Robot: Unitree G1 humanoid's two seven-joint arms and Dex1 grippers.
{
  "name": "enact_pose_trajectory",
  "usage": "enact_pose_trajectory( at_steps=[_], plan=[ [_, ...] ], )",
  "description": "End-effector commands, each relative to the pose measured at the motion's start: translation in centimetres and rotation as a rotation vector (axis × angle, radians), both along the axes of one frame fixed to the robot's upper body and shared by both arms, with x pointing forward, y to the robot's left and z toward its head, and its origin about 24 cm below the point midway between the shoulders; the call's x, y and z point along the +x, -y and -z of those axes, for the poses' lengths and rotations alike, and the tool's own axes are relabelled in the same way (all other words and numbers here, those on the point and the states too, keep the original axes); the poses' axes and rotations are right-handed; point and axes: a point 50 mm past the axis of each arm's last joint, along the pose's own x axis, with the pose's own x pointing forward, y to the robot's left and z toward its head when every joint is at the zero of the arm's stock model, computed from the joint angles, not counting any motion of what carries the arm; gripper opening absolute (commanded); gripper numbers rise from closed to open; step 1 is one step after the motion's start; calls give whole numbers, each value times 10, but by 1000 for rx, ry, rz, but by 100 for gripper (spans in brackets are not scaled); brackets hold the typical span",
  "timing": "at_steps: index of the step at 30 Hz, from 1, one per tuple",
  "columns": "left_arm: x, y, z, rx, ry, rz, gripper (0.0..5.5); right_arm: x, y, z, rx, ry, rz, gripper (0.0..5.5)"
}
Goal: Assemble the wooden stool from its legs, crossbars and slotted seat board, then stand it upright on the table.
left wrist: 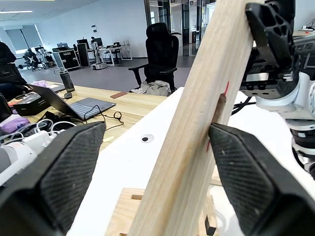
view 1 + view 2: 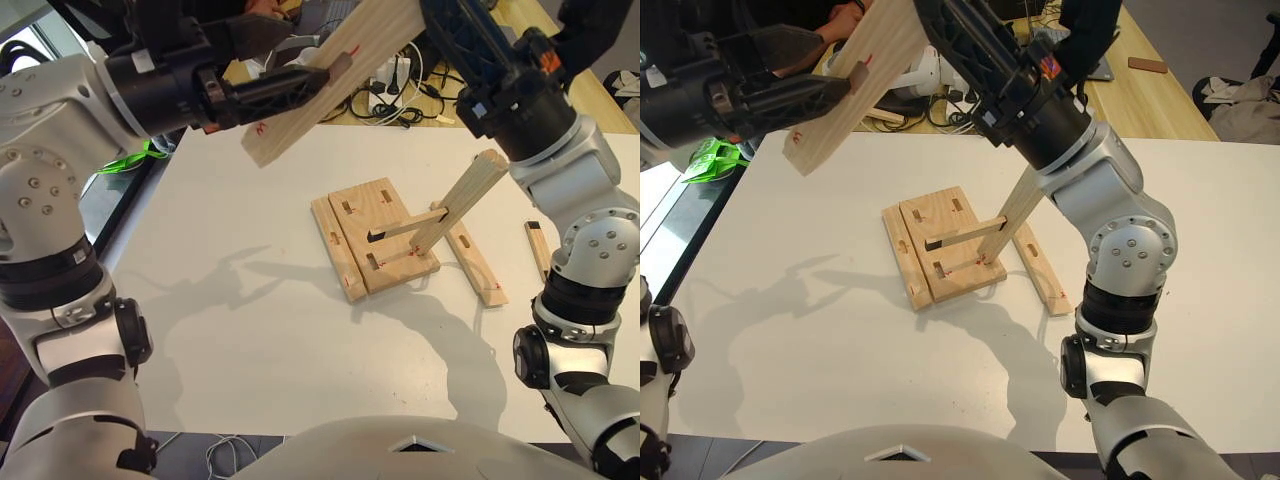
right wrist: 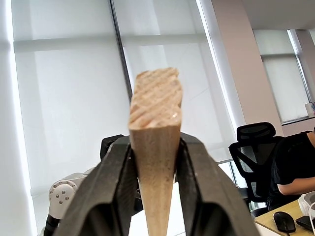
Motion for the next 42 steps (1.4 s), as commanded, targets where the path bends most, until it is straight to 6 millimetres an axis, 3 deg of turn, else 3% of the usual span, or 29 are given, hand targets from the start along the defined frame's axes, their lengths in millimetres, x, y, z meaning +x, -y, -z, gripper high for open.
enact_pose_trajectory(
  at_steps=[1,6,11,16,27,42],
  plan=[
    [0,-1,-10,-31,20,-38,378,4,-3,1,-14,-13,60,101],
    [-6,12,4,12,57,-20,378,16,-18,9,-6,-128,175,100],
    [-12,20,18,37,35,33,378,-5,-36,14,-40,-95,-5,100],
    [-8,13,11,-16,12,21,378,-15,-25,6,-73,-3,-110,100],
    [-22,24,5,-89,-146,210,378,-1,13,2,-197,74,-203,100],
    [-31,41,13,-4,-234,346,378,11,-10,-6,-427,157,-501,100]
  ],
)
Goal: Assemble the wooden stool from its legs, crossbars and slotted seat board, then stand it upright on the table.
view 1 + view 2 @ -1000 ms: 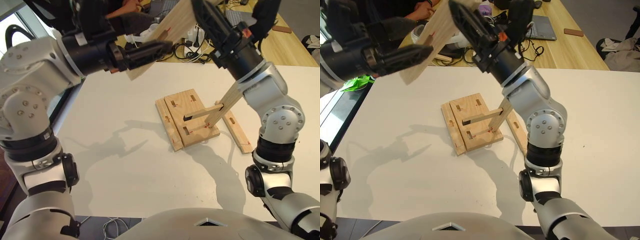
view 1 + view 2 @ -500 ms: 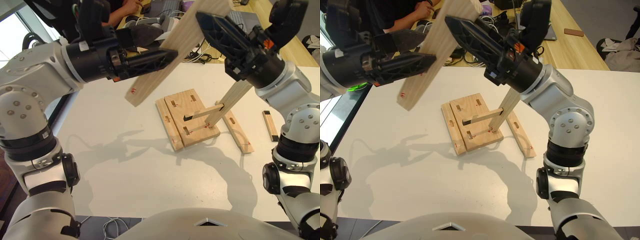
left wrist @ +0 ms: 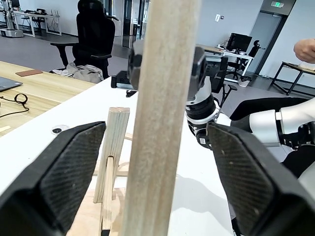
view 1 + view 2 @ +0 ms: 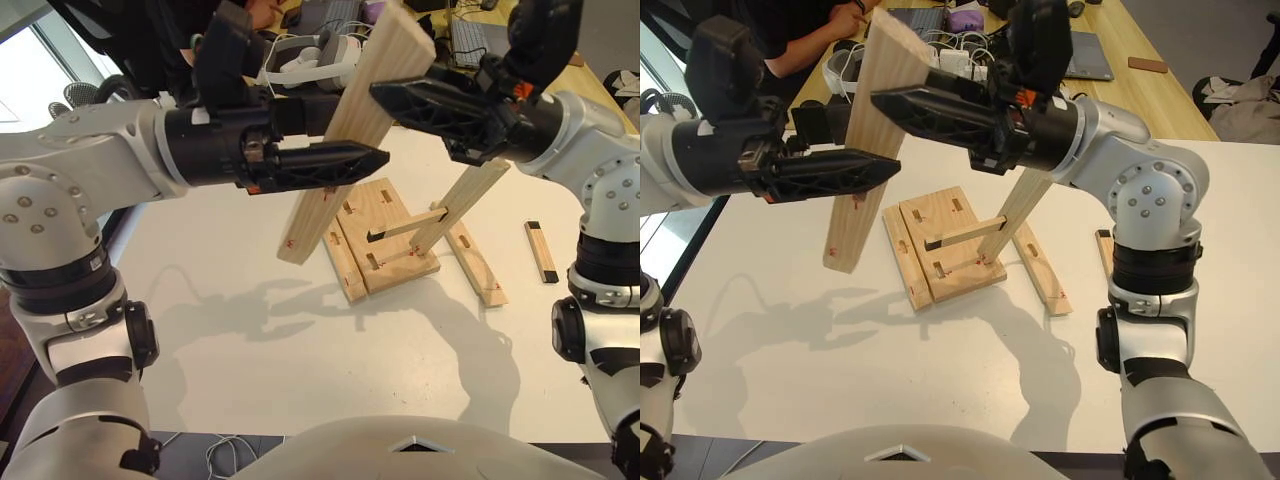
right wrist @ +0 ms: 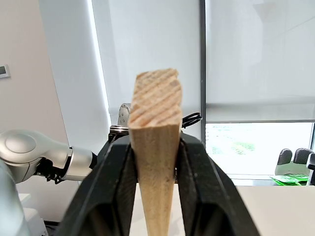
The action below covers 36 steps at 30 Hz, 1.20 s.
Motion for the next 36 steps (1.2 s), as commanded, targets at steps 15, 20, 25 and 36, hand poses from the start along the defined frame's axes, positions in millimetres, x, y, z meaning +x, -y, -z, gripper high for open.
enact_pose_trajectory(
  at_steps=[15,20,25,36],
  plan=[
    [2,0,-1,118,64,15,290,-3,-10,-11,-190,112,-181,100],
    [5,0,-3,104,93,3,213,-3,-11,-4,-236,135,-180,100],
    [11,-1,-6,72,119,-42,140,-2,-12,-1,-251,151,-162,100],
    [15,-2,-4,52,135,-80,107,5,-13,-6,-180,148,-103,137]
  ],
)
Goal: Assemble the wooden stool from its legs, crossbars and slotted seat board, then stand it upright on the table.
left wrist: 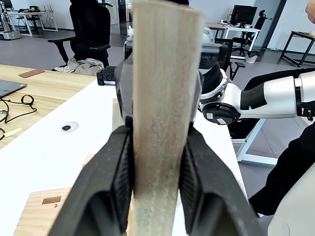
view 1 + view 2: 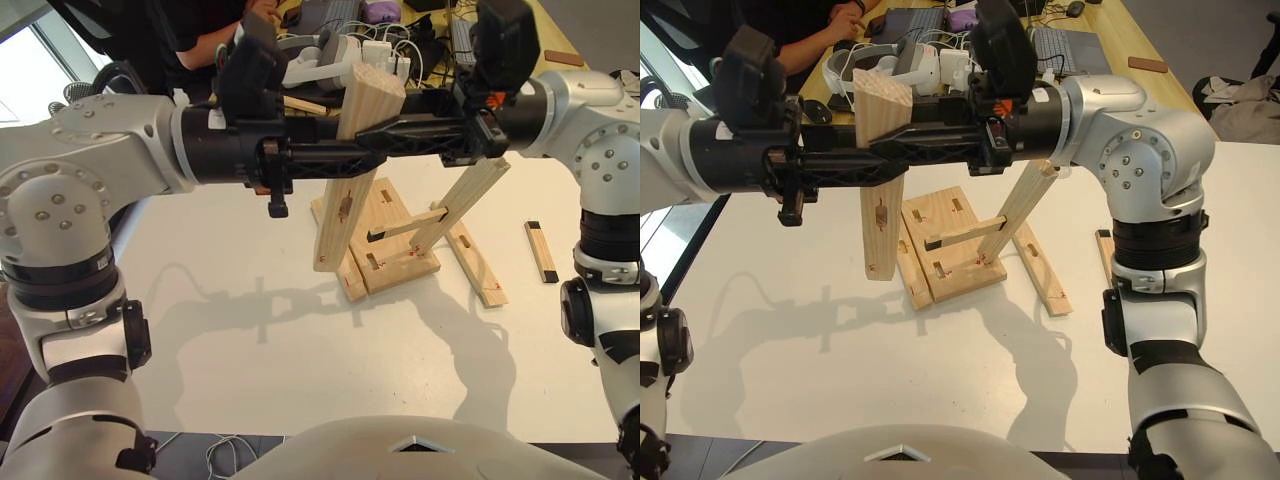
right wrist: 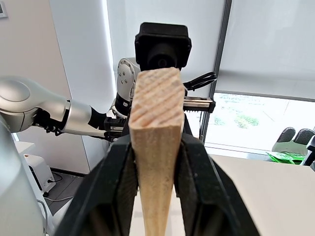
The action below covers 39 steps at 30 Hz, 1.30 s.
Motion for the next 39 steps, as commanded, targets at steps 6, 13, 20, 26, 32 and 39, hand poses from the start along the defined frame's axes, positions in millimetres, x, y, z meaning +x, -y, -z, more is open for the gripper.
enact_pose_trajectory(
  at_steps=[6,13,20,26,32,39],
  plan=[
    [6,-6,-7,-41,38,-71,103,4,-10,-13,87,11,-11,245],
    [3,-7,-5,-43,27,-64,103,12,-7,-20,125,39,70,350],
    [23,-29,-11,-72,106,-361,103,34,21,-50,255,159,429,468],
    [30,-62,10,-14,265,-1001,102,26,112,-63,424,176,950,472],
    [-15,-47,67,154,226,-1211,102,-11,183,16,-103,62,1073,472],
    [-38,-33,85,120,145,-1353,102,-98,218,78,-480,-333,747,472]
  ],
)
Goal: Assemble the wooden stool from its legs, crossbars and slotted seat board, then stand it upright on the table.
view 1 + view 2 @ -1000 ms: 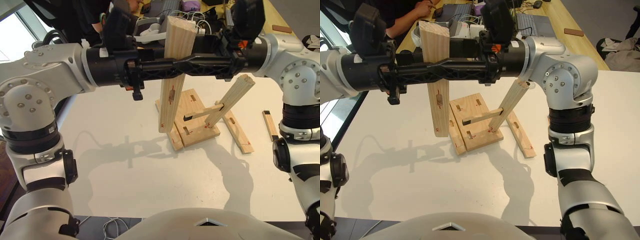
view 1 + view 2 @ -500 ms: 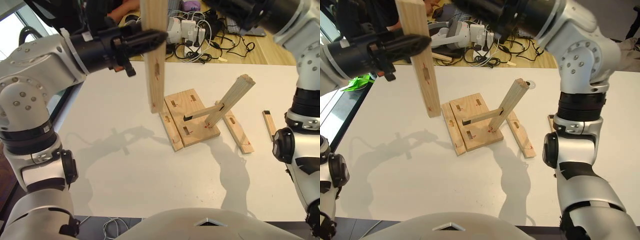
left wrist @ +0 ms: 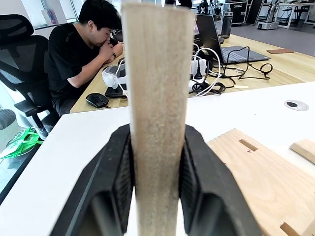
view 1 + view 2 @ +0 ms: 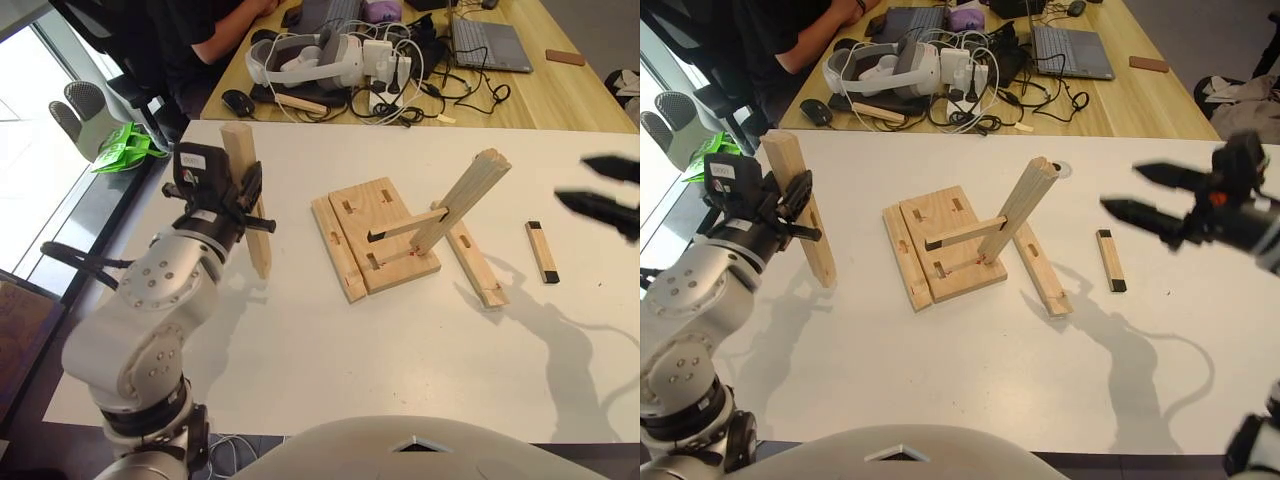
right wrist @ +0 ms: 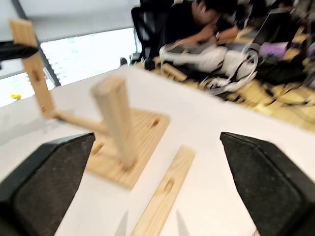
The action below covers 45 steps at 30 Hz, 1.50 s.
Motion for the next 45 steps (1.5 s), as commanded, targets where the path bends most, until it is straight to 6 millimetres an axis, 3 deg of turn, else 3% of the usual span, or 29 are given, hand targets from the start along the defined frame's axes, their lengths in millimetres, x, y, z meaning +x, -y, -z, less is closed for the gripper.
enact_pose_trajectory(
  at_steps=[1,4,7,14,19,24,30,36,40,45],
  plan=[
    [-2,-5,-5,-30,38,-105,102,-36,3,8,-50,-184,-134,472],
    [2,-7,-11,-77,73,-150,102,-49,-16,15,6,-254,-241,472],
    [9,-3,-13,-163,79,-179,102,-59,-51,29,73,-275,-346,472],
    [18,9,-9,-228,51,-175,102,-61,-135,58,130,-266,-514,472],
    [27,13,-14,-230,67,-157,102,-31,-171,84,-58,-188,-533,472],
    [35,16,-22,-216,92,-129,102,0,-179,106,-252,-141,-576,472],
    [41,15,-27,-222,113,-128,102,9,-179,128,-308,-195,-655,472],
    [48,19,-35,-235,135,-111,102,37,-199,148,-398,-123,-526,472],
    [49,21,-36,-249,138,-107,102,50,-218,156,-370,-92,-418,472],
    [55,25,-39,-305,160,-134,102,50,-241,154,-276,-48,-369,472]
  ],
)
